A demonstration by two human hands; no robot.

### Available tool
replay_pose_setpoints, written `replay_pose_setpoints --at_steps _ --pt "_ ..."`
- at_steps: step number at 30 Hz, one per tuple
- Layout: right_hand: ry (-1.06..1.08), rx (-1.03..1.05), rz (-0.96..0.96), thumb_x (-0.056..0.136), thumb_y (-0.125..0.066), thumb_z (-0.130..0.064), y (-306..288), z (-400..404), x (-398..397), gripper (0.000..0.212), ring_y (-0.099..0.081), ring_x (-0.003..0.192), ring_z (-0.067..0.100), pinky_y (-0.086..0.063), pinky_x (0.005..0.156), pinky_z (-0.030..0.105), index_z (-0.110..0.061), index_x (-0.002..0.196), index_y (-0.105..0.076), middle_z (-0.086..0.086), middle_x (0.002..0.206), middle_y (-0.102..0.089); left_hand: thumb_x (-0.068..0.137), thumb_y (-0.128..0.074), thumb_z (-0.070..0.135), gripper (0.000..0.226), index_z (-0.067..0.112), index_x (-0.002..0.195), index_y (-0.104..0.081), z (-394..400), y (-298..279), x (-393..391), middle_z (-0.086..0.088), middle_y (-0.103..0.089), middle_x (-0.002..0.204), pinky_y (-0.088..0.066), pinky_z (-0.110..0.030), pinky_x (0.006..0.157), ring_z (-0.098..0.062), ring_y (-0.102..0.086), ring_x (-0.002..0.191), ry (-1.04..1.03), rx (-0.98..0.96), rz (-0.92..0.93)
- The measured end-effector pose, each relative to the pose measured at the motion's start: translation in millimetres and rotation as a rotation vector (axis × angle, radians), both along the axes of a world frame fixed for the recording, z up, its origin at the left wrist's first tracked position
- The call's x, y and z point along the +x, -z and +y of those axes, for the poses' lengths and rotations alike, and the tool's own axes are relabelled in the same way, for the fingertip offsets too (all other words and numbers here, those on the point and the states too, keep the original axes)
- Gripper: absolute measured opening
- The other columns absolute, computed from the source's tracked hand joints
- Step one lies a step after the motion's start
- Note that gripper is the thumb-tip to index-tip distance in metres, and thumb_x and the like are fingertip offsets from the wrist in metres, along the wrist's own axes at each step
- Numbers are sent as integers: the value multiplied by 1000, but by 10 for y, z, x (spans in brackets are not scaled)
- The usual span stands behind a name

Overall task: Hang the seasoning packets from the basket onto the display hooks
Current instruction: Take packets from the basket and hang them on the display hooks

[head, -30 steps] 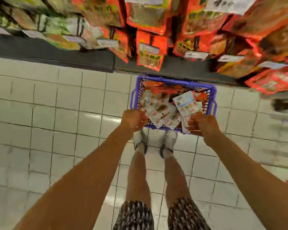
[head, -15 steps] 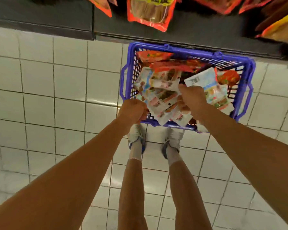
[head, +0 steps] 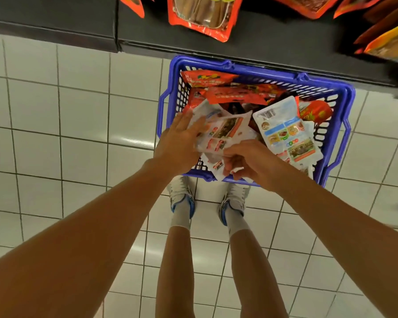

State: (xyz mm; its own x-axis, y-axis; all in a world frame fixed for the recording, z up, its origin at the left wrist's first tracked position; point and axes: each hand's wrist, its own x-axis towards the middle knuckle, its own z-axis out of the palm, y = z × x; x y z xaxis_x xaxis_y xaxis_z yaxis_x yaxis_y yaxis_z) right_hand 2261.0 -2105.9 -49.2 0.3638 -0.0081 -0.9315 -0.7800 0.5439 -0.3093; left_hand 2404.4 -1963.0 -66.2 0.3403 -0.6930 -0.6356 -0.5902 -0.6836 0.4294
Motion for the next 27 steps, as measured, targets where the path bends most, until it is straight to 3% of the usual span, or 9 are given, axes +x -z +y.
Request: replay_pose_setpoints --at_steps 4,6,9,11,15,18,22,25,27 --pt "91 -36 -72 101 -48 -49 -5 -29 -75 48 -69 67 22 -50 51 30 -17 74 -71 11 74 -71 104 -53 23 31 17 135 -60 80 7 -31 -10 -66 126 -58 -36 83 -29 -65 112 -249 -36 78" --pt "24 -348 20 105 -46 -40 164 -83 -136 38 -67 65 15 -49 56 31 -19 81 -68 6 79 -71 106 -51 27 29 9 127 -61 156 45 -8 -7 -69 112 -51 -19 67 -22 -67 96 -393 -46 70" --pt "-565 -948 132 101 -51 -25 514 -220 -293 16 -62 87 24 -53 68 36 -17 112 -58 12 107 -63 104 -53 31 27 10 119 -60 290 95 17 7 -61 96 -34 -2 53 -9 -61 81 -444 -23 112" --pt "-855 -1042 78 97 -56 -23 701 -260 -347 38 -53 110 36 -52 76 47 -21 134 -47 16 124 -50 103 -53 33 17 17 105 -57 375 156 -13 14 -57 80 -37 -3 46 -6 -62 69 -451 -5 153" --pt "-1097 -1057 34 94 -62 -27 909 -251 -261 70 -43 122 38 -54 81 51 -32 155 -29 17 135 -39 103 -54 31 14 21 94 -52 456 211 -65 20 -51 71 -38 -1 46 4 -54 60 -501 -7 145" --pt "-1027 -1088 21 98 -58 -30 904 -248 -209 53 -42 123 36 -54 84 49 -29 149 -45 15 131 -43 102 -56 32 13 21 95 -53 462 201 -86 19 -53 71 -40 -3 45 2 -56 60 -526 3 149" --pt "-800 -1067 -184 95 -62 -12 652 -303 -185 28 -52 121 33 -53 92 41 -12 122 -70 13 134 -51 101 -59 29 14 19 94 -53 440 86 -57 15 -55 70 -40 -4 45 -4 -58 61 -578 38 166" --pt "-605 -1003 -395 90 -70 -6 261 -393 -146 13 -56 123 28 -46 99 32 -10 102 -71 8 135 -58 98 -63 26 12 17 91 -60 429 -129 0 3 -67 76 -52 -15 55 -12 -67 69 -761 -7 250" --pt "-478 -904 -450 95 -67 -16 -72 -453 -107 6 -63 114 23 -54 90 37 -22 96 -66 -4 124 -66 94 -70 23 9 19 87 -65 403 -325 29 2 -73 77 -55 -20 57 -10 -72 69 -906 -73 374"
